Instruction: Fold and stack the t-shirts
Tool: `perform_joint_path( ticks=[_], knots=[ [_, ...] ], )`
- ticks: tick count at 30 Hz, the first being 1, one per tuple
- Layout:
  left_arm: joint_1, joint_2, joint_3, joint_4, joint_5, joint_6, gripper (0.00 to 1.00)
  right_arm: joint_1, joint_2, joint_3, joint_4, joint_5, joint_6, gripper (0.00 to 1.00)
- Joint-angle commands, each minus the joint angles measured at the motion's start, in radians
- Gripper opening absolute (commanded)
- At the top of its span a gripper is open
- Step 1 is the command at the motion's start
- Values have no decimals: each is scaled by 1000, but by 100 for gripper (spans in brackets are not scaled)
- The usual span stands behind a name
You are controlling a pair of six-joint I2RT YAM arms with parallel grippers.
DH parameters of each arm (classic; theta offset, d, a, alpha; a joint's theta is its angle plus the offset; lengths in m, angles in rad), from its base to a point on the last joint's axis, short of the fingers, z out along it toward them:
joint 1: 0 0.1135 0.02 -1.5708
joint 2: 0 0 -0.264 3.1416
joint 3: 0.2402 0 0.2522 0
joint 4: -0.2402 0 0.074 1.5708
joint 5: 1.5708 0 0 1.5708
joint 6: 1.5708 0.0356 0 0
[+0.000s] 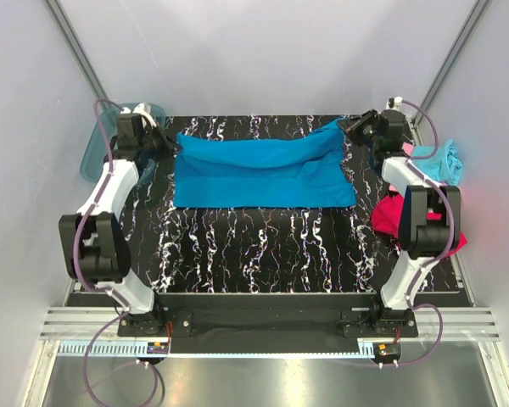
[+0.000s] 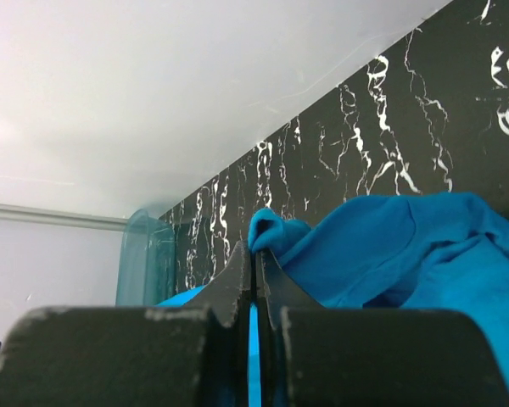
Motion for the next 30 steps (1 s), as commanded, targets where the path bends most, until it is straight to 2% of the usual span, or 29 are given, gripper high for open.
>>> perform_joint_path(
  ticks=[1,14,23,30],
  knots=[
    [0,-90,-77,35,-42,0,0,9,-117,-78,109,31,20,0],
    [-1,-231,-264,28,-98,-38,0,7,-498,-593,226,87,22,0],
    [-16,-248,-339,24,-166,-101,0,7,-635,-768,215,139,0,0],
    [-24,-244,-430,26,-261,-190,0,7,-622,-847,253,160,-9,0]
  ],
)
